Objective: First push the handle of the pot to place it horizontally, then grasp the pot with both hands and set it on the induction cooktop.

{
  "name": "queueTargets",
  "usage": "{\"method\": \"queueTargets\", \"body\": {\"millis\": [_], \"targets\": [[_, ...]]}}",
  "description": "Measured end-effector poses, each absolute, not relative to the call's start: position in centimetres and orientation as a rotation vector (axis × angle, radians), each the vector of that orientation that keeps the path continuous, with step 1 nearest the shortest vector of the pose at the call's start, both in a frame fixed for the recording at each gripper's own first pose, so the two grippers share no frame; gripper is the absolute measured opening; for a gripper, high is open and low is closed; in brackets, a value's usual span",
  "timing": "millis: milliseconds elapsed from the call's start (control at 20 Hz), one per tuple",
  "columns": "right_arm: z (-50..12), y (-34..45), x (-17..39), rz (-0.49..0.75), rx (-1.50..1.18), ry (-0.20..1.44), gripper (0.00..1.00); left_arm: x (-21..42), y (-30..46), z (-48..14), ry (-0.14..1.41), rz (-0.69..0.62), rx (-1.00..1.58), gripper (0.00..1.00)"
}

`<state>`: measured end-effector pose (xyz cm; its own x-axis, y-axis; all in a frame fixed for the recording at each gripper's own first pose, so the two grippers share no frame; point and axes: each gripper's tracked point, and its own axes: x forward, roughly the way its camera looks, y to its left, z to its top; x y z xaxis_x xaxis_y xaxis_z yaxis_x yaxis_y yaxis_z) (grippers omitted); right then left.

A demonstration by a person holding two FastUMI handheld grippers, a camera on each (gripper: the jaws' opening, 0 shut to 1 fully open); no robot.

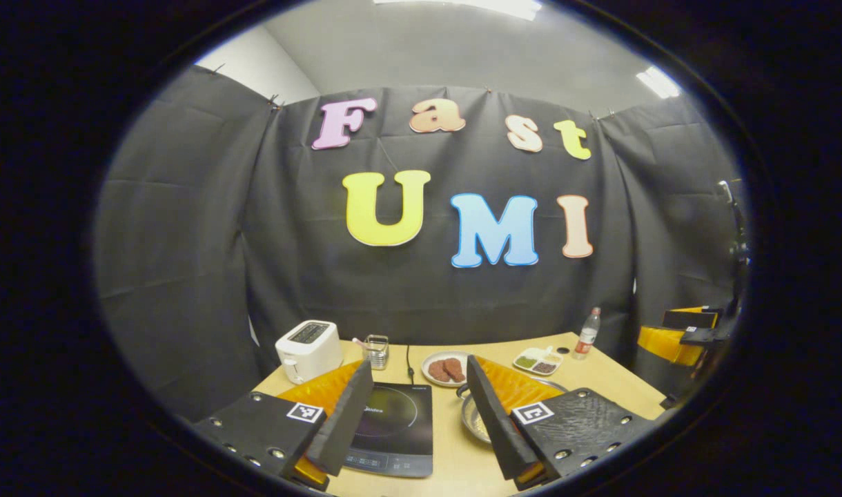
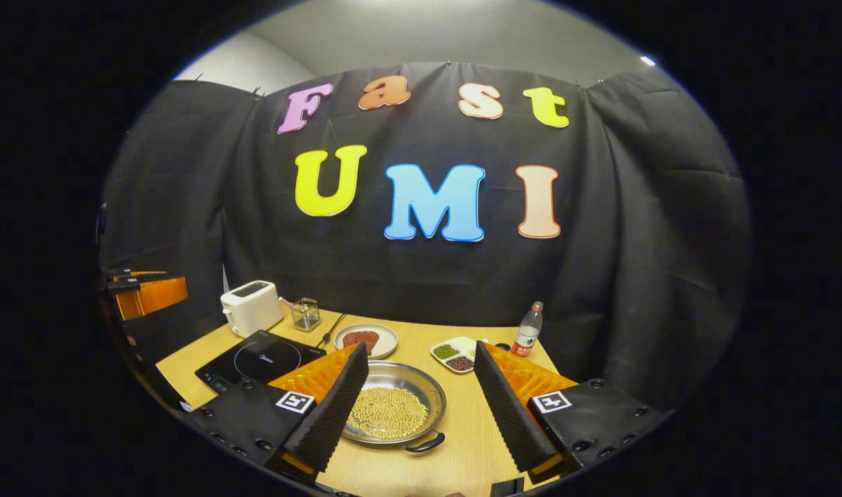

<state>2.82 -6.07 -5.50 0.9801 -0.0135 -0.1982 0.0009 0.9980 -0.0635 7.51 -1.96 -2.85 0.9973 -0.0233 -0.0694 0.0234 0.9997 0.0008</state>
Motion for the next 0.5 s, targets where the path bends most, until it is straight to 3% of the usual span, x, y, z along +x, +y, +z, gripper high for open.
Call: {"method": "queueTargets", "body": {"millis": [200, 350, 500], "targets": [[-9.1, -2.9, 3.7, 0.028, -0.081, 0.340, 0.94, 9.0, 1.4, -4.4, 0.071, -0.044, -0.029, 0.81], [-12.0, -1.2, 4.5, 0.049, -0.062, 0.468, 0.70, 9.8, 4.3, -5.9, 0.072, -0.032, -0.052, 0.84], [-15.0, -0.2, 4.3, 0.036, -0.008, 0.612, 0.37, 10.1, 6.6, -8.2, 0.096, -0.013, -0.113, 0.84]]}}
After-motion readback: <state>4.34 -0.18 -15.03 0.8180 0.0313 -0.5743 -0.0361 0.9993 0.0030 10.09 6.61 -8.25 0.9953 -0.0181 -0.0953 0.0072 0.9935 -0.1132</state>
